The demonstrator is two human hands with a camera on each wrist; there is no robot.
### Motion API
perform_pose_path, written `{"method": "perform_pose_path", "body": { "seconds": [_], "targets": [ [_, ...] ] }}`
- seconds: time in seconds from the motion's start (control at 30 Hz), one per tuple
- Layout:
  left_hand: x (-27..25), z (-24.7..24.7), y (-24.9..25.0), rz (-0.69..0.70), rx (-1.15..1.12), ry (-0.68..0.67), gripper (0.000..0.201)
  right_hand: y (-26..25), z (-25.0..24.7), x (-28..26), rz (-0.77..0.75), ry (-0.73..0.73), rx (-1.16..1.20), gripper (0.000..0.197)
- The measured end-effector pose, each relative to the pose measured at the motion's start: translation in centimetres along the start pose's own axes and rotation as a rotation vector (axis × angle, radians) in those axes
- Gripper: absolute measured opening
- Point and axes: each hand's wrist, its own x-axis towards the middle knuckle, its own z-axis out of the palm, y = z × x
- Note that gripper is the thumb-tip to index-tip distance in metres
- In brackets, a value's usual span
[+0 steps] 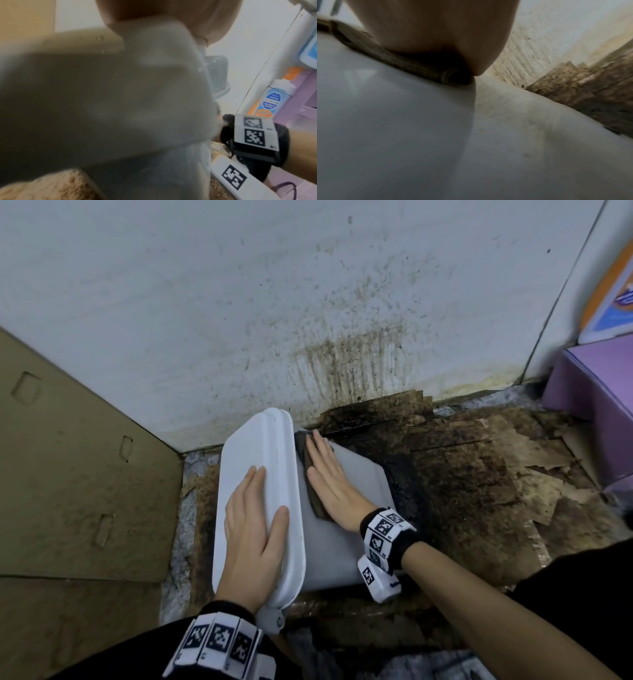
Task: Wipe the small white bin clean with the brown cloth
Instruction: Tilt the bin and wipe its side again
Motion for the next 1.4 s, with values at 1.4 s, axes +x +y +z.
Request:
{"method": "perform_pose_path", "body": {
  "seconds": [1.4],
  "targets": [
    [0.0, -0.6, -1.4, -0.013, 0.014, -0.01, 0.066, 6.6, -3.8, -0.5, 0.565, -0.129, -0.035, 0.054]
  ]
}}
